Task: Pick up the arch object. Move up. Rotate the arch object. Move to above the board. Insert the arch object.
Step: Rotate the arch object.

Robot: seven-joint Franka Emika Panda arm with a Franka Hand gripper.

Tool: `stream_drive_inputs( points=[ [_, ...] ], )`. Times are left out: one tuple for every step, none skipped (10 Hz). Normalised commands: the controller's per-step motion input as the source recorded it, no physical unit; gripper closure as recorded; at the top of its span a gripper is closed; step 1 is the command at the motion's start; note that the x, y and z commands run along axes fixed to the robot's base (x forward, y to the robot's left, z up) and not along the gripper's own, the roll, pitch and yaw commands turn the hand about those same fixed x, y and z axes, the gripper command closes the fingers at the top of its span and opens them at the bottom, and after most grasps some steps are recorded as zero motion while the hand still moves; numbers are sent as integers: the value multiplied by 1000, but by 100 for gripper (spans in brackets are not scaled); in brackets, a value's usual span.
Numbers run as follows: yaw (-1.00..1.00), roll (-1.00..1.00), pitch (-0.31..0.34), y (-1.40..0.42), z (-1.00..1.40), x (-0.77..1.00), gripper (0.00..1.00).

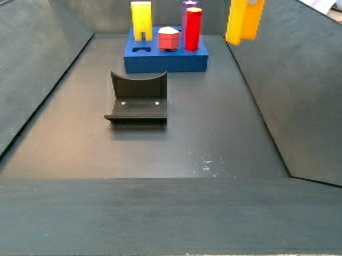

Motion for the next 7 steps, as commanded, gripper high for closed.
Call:
stream_drive_inputs(
  points=[
    [-1000, 34, 0, 15, -24, 43, 100],
    [-1000, 37, 0, 13, -24, 43, 100],
    [-1000, 41, -1, 12, -24, 43, 100],
    [-1000, 48, -1, 11, -24, 43, 100],
    [-1000, 53, -1, 10, -24, 43, 100],
    [-1000, 61, -2, 10, -24, 43, 100],
    [-831, 65, -2, 9, -24, 42, 100]
  ],
)
